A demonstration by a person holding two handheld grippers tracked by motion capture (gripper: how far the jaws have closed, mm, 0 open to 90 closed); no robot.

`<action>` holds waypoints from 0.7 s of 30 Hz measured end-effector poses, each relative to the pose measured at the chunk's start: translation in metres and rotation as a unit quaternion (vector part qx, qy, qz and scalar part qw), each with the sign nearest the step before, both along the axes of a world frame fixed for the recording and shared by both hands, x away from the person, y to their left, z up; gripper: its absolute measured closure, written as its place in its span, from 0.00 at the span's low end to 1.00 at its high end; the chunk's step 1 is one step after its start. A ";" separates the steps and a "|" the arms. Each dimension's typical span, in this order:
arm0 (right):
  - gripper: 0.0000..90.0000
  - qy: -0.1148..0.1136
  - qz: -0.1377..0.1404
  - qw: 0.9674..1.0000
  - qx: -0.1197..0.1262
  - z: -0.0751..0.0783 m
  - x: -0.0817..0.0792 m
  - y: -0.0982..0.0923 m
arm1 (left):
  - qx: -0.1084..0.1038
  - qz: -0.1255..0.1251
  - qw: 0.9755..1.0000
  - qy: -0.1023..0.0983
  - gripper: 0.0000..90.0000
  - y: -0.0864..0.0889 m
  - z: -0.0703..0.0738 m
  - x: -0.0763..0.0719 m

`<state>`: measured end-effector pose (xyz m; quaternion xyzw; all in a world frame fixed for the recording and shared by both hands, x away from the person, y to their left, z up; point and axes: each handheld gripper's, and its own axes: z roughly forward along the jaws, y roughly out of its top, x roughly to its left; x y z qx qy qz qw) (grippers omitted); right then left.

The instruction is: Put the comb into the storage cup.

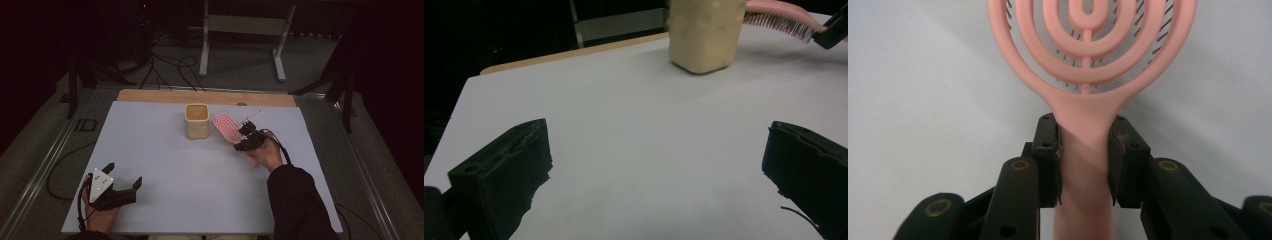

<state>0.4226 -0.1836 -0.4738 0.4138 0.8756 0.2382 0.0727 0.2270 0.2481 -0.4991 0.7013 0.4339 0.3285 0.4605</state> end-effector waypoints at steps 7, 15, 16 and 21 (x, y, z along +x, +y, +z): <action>0.78 -0.035 -0.001 0.999 0.025 0.009 -0.018 -0.008 | 0.000 0.000 1.000 0.001 0.00 0.000 0.000 0.000; 0.78 -0.071 -0.009 0.996 0.056 0.015 -0.038 -0.019 | -0.001 0.000 1.000 0.001 0.00 0.000 0.000 0.000; 0.78 -0.071 -0.009 0.996 0.056 0.015 -0.038 -0.019 | -0.001 0.000 1.000 0.001 0.00 0.000 0.000 0.000; 0.78 -0.090 -0.016 0.993 0.081 0.012 -0.055 -0.027 | 0.002 -0.001 1.000 0.002 0.00 -0.001 -0.001 0.000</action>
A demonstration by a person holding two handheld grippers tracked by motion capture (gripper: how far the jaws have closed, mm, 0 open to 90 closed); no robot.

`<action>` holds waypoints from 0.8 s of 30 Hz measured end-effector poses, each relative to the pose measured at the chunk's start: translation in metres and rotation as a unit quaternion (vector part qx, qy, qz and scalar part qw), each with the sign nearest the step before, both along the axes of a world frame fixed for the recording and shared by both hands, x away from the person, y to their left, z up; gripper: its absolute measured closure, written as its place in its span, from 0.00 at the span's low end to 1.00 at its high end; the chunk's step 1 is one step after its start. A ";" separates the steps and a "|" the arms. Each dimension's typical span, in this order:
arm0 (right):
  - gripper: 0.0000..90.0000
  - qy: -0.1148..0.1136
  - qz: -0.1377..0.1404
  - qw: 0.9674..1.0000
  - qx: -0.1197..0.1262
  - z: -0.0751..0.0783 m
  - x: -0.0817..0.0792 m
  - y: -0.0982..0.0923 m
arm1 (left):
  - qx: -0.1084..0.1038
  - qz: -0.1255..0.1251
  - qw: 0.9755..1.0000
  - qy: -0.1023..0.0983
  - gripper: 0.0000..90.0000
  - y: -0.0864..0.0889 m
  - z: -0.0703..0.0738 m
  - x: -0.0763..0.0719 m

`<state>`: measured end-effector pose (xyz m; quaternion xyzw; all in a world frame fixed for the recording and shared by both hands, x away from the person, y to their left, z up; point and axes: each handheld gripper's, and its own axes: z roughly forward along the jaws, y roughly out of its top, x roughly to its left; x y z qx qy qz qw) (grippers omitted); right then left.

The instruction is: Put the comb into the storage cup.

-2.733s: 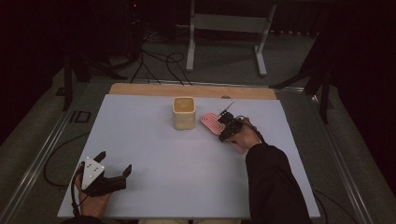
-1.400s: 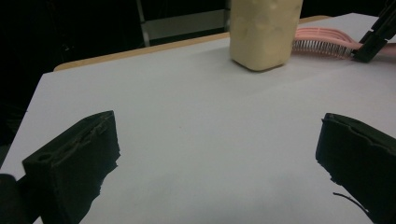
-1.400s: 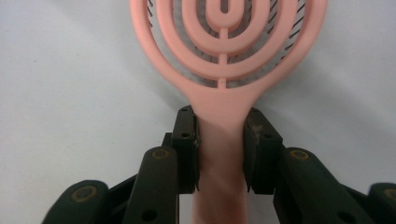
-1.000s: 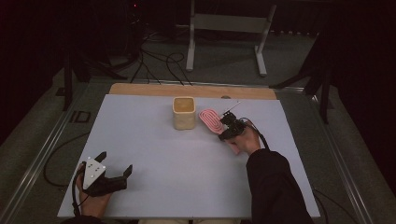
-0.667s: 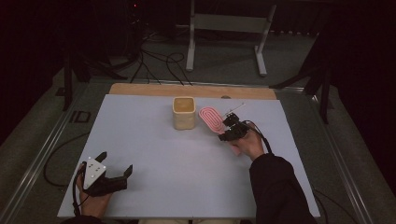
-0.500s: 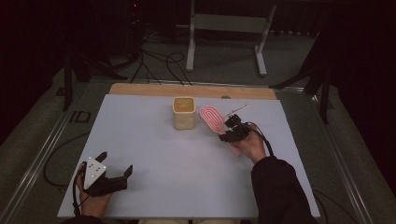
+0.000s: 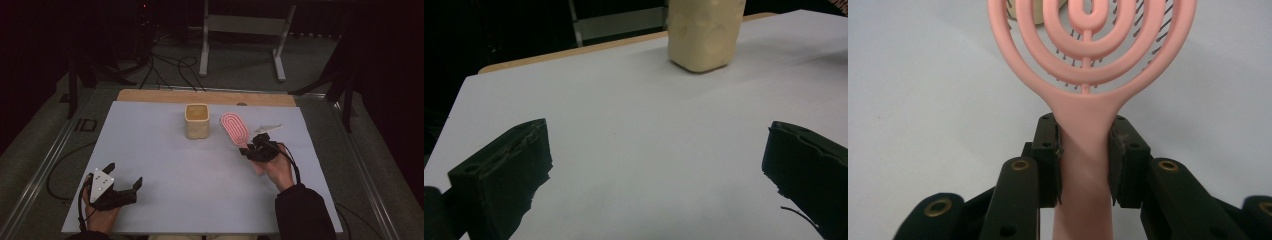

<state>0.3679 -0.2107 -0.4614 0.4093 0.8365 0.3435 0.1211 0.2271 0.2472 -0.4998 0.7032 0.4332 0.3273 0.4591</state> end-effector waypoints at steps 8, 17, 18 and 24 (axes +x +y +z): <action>0.78 -0.027 0.005 0.999 0.033 0.001 -0.023 0.002 | 0.000 0.000 1.000 0.002 0.00 0.000 -0.001 0.000; 0.78 -0.052 0.010 0.998 0.043 0.002 -0.034 0.008 | 0.001 -0.005 1.000 0.000 0.00 -0.001 0.000 0.001; 0.78 -0.052 0.009 0.998 0.046 0.001 -0.036 0.010 | 0.002 -0.006 1.000 -0.002 0.00 -0.002 0.001 0.001; 0.78 -0.059 0.024 0.997 0.042 -0.005 -0.042 0.027 | 0.006 -0.009 1.000 -0.004 0.00 -0.003 0.002 0.001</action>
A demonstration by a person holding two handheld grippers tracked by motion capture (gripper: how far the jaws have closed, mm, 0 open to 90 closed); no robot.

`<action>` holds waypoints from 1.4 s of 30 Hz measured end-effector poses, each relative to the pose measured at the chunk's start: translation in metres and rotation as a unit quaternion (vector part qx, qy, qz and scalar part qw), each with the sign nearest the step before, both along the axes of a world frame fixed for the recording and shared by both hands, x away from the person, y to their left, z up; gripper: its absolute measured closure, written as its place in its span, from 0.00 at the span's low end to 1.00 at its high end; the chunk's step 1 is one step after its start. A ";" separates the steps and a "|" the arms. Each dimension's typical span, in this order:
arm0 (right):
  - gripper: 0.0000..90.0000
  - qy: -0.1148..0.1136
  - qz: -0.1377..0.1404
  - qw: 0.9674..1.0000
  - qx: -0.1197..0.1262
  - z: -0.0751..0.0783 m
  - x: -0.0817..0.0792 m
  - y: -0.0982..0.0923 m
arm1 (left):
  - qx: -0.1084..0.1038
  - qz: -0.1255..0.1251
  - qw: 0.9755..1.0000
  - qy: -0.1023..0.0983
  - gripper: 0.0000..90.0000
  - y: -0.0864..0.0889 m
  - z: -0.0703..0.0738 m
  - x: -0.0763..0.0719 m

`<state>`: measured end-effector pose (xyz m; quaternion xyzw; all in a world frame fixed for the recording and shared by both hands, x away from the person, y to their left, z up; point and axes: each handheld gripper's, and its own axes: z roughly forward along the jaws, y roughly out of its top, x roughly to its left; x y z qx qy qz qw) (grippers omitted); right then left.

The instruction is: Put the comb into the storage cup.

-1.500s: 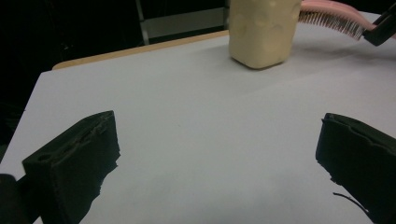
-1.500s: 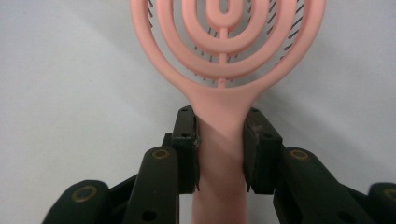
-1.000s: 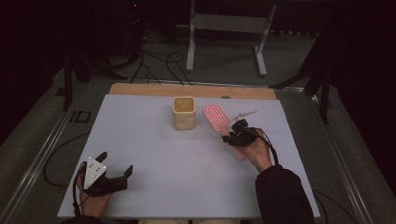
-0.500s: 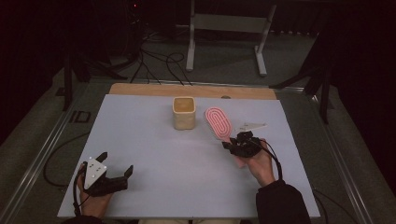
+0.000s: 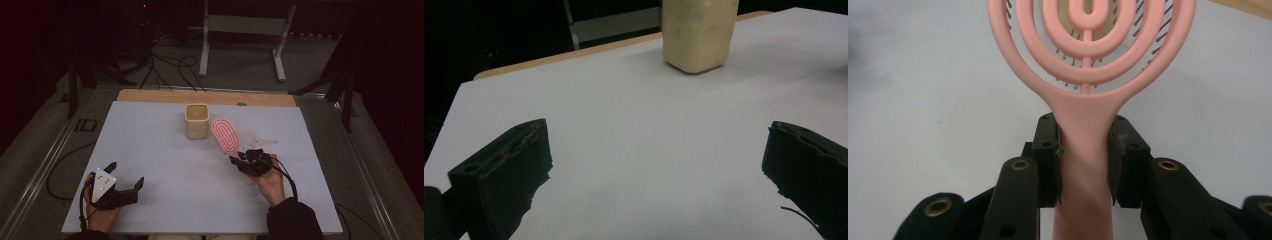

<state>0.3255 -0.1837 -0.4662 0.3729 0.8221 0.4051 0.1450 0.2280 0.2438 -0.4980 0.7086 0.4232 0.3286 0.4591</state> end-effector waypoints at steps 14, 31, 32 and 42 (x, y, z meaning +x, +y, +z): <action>0.78 -0.030 0.007 0.999 0.026 0.003 -0.008 0.010 | 0.005 0.002 1.000 0.015 0.00 -0.004 0.002 0.001; 0.78 -0.054 0.031 0.997 0.052 0.004 -0.013 0.020 | -0.043 -0.035 0.998 0.041 0.00 -0.027 0.025 0.019; 0.78 -0.054 0.030 0.997 0.055 0.004 -0.014 0.021 | -0.049 -0.038 0.997 0.041 0.00 -0.031 0.031 0.023; 0.78 -0.061 0.037 0.996 0.059 0.001 -0.016 0.028 | -0.053 -0.059 0.996 0.030 0.00 -0.051 0.057 0.040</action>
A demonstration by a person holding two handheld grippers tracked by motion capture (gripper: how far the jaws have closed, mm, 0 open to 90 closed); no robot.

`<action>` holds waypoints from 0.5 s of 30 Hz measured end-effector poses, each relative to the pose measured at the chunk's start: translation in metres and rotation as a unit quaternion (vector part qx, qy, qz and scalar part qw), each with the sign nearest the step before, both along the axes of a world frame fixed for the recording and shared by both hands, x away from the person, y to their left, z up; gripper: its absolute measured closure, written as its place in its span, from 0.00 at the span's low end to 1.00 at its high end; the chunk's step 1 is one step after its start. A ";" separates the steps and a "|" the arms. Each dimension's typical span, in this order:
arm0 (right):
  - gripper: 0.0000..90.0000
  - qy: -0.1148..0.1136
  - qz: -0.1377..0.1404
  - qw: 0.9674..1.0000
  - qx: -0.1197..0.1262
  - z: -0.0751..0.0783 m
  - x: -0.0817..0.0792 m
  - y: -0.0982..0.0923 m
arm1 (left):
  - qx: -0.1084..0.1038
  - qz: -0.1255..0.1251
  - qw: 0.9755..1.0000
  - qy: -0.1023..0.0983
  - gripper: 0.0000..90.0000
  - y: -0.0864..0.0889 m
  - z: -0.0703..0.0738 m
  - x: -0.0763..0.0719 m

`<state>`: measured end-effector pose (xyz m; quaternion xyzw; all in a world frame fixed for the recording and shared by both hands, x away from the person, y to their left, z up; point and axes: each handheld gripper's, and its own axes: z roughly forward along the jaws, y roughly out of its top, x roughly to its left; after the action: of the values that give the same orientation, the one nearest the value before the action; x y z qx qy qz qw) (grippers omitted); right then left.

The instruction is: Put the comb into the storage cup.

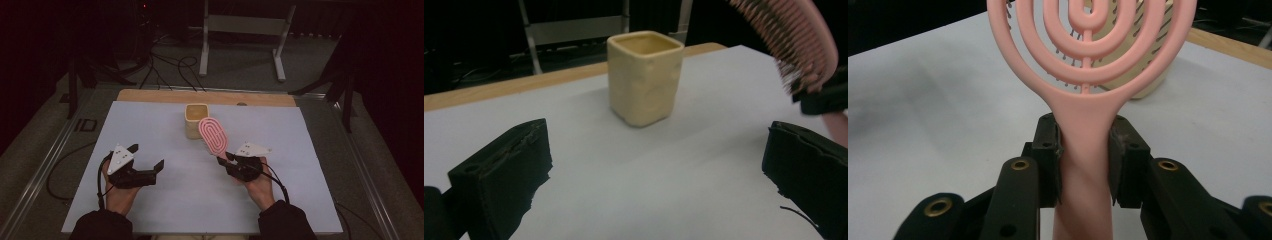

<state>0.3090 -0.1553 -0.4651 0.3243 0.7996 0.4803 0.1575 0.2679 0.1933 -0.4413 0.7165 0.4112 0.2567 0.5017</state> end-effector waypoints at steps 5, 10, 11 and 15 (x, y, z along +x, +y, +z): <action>0.78 -0.001 0.003 1.000 -0.002 -0.003 -0.001 0.007 | -0.009 -0.016 1.000 0.003 0.00 -0.015 0.007 0.010; 0.78 -0.005 0.007 1.000 -0.002 -0.003 -0.003 0.012 | -0.009 -0.031 0.999 0.007 0.00 -0.027 0.009 0.013; 0.78 -0.007 0.008 1.000 -0.001 -0.003 -0.003 0.015 | -0.012 -0.039 0.999 0.008 0.00 -0.033 0.010 0.014; 0.78 -0.010 0.010 1.000 -0.001 -0.004 -0.003 0.019 | -0.011 -0.050 0.999 0.012 0.00 -0.042 0.015 0.015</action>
<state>0.3064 -0.1365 -0.4691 0.3112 0.8018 0.4843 0.1606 0.2827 0.1512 -0.4261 0.7334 0.3833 0.2180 0.5174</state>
